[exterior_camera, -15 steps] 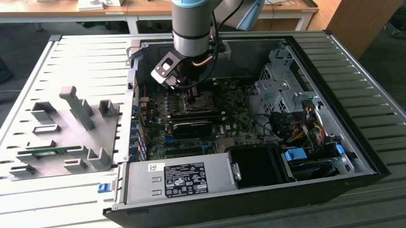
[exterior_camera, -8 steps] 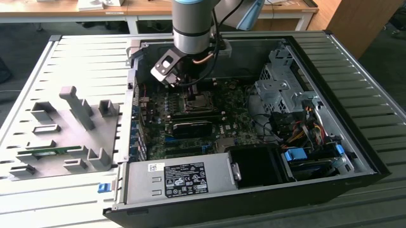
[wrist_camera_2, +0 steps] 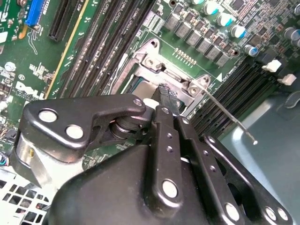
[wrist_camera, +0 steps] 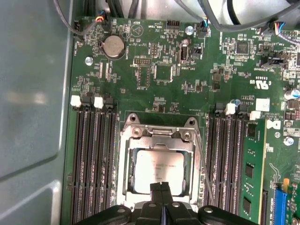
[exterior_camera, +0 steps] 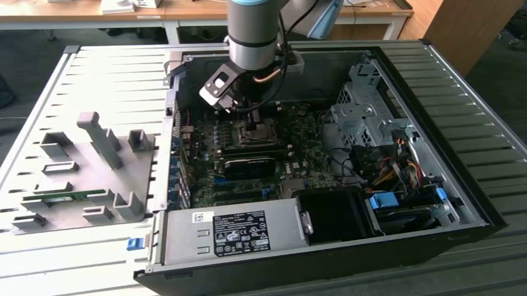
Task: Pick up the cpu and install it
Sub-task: 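Close the cpu cover, then install the first cpu locking lever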
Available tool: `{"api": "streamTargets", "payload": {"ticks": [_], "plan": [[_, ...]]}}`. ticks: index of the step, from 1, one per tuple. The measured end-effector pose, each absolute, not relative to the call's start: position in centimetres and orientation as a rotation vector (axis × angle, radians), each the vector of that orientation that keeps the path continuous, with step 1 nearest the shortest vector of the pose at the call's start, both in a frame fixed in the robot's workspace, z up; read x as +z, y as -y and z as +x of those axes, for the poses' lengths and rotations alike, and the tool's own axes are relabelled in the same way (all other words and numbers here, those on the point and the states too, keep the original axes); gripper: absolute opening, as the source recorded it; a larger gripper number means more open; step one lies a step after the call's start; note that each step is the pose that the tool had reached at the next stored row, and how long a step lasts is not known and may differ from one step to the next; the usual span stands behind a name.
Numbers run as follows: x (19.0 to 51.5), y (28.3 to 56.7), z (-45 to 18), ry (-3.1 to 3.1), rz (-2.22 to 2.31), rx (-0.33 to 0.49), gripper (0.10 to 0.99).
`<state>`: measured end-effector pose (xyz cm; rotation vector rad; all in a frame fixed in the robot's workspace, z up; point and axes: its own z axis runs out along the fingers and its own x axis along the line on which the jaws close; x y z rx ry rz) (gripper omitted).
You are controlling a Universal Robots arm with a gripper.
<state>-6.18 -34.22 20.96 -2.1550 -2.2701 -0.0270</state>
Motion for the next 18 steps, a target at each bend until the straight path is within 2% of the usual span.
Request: {"api": "streamTargets", "payload": {"ticks": [18], "plan": [[20.96,34.22,-5.23,2.27,-2.155,-0.027,0.122]]}}
